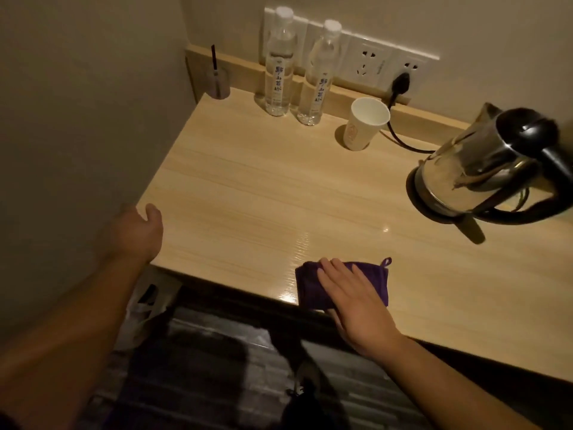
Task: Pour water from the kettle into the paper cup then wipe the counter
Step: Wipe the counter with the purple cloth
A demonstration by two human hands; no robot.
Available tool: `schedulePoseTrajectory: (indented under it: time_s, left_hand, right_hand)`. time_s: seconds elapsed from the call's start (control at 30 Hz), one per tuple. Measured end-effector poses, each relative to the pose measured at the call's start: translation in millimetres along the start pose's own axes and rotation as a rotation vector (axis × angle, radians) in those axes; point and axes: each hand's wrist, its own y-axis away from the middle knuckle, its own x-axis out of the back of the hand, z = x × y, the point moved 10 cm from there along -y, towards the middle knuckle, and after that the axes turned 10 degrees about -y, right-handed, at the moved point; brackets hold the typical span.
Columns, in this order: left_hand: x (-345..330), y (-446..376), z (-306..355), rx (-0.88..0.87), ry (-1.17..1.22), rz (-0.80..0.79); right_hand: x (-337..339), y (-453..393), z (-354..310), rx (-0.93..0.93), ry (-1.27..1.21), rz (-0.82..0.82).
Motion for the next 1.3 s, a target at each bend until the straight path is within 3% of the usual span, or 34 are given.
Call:
schedulePoseTrajectory:
  time_s: [0.1,0.2,0.27,0.4,0.47,0.53,0.6,0.67,0.73,0.8,0.9,1.07,1.3]
  left_hand:
    - [1.5,2.5,1.9,-0.004,-0.011,-0.024]
    - [1.9,3.8,1.3,-0.014,-0.034,-0.041]
    - [2.9,4.3,0.8,-0.008,-0.029,-0.033]
    - [3.6,4.4,1.0,-0.015,-0.045,-0.027]
    - [3.6,3.8,0.3,-0.015,-0.027,-0.024]
    - [4.0,3.5,-0.2,-0.016,-0.023,-0.01]
    - [3.5,3.1,0.0,-0.02,-0.027,0.007]
    - [1.3,1.0,-2.2,0.0,-0.025,0.008]
    - [-1.9,-1.6,-4.9,0.019,-0.024,0.004]
    - [-5.5,-3.5,-6.9,0.029,-0.014,-0.007]
    - [-5.8,-4.4,-6.8,0.017,0.002,0.012]
    - [-4.0,-2.2,-1.6,0.022,0.026,-0.014]
    - [0.3,2.4,0.7,0.028,0.003,-0.024]
  right_hand:
    - [-10.6,44.9,-15.7,-0.083,-0.007,0.01]
    - [-8.9,69.5,-27.1,-0.174,-0.232,0.069]
    - [9.6,76.2,-22.8,-0.319,-0.605,0.177]
    - [18.2,72.1,2.5,-0.746,-1.888,0.365]
    - [34.3,64.1,27.8,-0.841,-2.131,0.557]
    - [75.5,46.9,58.8,-0.798,-2.02,0.744]
    - [120.4,17.8,86.9,-0.723,-1.702,0.797]
    - [159.5,-18.5,114.0,-0.704,-1.133,0.763]
    - [184.0,-69.4,123.3,-0.542,-0.495,0.626]
    - [169.1,-121.0,128.2,-0.349,-0.171,0.424]
    - [126.3,-157.7,146.6,-0.25,0.088,0.236]
    - [104.3,-154.6,154.6,-0.176,0.238,0.175]
    - [50.2,-41.7,87.3,-0.094,0.109,0.072]
